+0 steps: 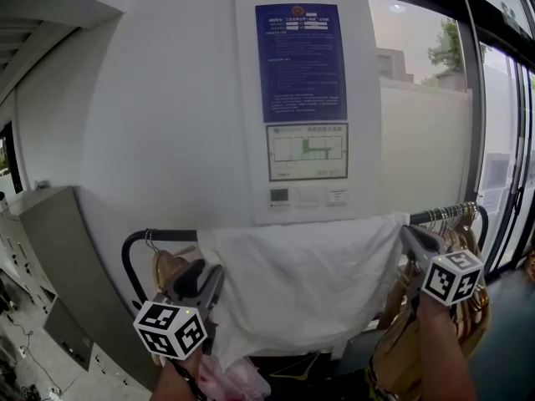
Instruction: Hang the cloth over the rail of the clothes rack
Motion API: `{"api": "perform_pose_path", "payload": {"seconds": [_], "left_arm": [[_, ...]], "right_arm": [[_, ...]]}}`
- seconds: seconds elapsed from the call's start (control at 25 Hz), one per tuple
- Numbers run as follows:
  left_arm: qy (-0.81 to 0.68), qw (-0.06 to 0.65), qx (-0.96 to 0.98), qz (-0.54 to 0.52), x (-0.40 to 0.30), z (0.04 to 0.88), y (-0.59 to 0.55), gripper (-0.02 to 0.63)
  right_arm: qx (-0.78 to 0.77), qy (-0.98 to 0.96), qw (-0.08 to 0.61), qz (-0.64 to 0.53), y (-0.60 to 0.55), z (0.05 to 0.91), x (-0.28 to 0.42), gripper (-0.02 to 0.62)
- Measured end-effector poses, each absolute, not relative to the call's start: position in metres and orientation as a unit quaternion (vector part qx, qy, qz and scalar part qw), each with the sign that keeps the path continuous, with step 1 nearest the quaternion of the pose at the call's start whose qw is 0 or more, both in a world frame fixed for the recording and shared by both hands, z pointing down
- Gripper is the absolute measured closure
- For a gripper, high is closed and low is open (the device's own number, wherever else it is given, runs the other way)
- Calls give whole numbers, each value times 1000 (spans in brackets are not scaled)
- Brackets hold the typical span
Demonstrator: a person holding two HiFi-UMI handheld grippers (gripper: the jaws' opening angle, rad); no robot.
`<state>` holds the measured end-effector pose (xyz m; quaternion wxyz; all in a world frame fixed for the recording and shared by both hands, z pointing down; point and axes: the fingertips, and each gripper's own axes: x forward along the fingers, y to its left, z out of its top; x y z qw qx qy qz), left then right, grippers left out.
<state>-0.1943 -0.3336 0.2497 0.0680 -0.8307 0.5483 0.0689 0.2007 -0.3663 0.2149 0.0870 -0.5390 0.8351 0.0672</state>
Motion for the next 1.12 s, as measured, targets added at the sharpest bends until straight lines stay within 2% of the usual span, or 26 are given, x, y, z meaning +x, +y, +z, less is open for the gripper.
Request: {"api": "perform_pose_path", "payload": {"seconds": [0.12, 0.36, 0.4, 0.48, 0.56, 0.8, 1.12], "left_arm": [[536, 67, -840, 54, -184, 255, -328, 430], [579, 70, -807, 87, -210, 236, -359, 431], [584, 72, -804, 88, -213, 233, -362, 455], [589, 78, -799, 90, -215, 230, -365, 563], [589, 80, -799, 91, -214, 230, -368, 595], [593, 86, -795, 96, -222, 225, -369, 598], [620, 83, -770, 124, -266, 209, -363, 598]], "right_arm": [[-538, 836, 83, 70, -365, 215, 198, 589], [-540, 835, 83, 67, -367, 216, 197, 589], [-540, 835, 82, 66, -367, 217, 197, 589], [-541, 835, 81, 67, -367, 217, 196, 589], [-541, 835, 79, 67, -369, 217, 196, 589], [-559, 823, 76, 73, -370, 218, 207, 591], [-578, 808, 84, 73, -365, 208, 230, 591]]}}
